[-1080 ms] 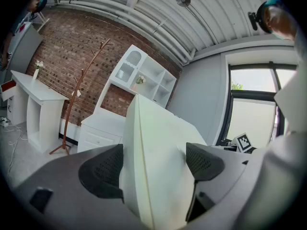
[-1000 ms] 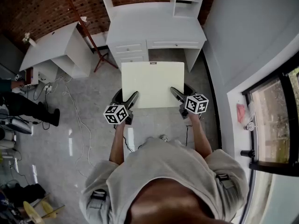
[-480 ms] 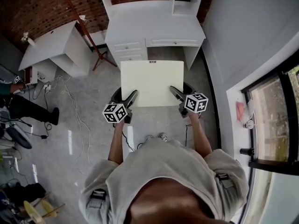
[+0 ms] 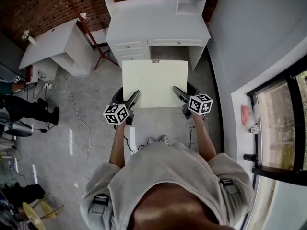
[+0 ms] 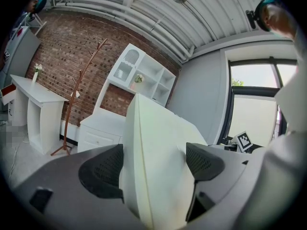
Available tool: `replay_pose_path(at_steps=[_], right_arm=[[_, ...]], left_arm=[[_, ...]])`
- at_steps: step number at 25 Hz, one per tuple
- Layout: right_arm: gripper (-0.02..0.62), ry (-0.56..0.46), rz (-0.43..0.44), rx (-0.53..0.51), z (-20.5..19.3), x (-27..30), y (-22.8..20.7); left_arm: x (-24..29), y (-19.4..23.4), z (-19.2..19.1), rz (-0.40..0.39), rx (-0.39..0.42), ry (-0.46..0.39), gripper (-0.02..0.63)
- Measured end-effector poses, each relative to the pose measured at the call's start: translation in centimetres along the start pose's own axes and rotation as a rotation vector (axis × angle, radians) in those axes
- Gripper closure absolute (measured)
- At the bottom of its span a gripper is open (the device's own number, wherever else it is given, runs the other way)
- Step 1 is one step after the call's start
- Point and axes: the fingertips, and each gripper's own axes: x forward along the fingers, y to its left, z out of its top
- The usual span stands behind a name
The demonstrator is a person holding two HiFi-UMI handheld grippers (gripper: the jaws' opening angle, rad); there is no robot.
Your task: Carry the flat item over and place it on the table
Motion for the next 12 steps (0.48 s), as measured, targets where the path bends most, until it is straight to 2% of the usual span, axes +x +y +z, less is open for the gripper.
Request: replay_pose_path(at_steps=[12], right_arm=[[0.227, 0.006, 0.022, 0.002, 0.6, 0.1, -3.1]], left_arm=[[2.6, -1.1, -0.7, 0.034, 0.001, -0.004, 0.189]])
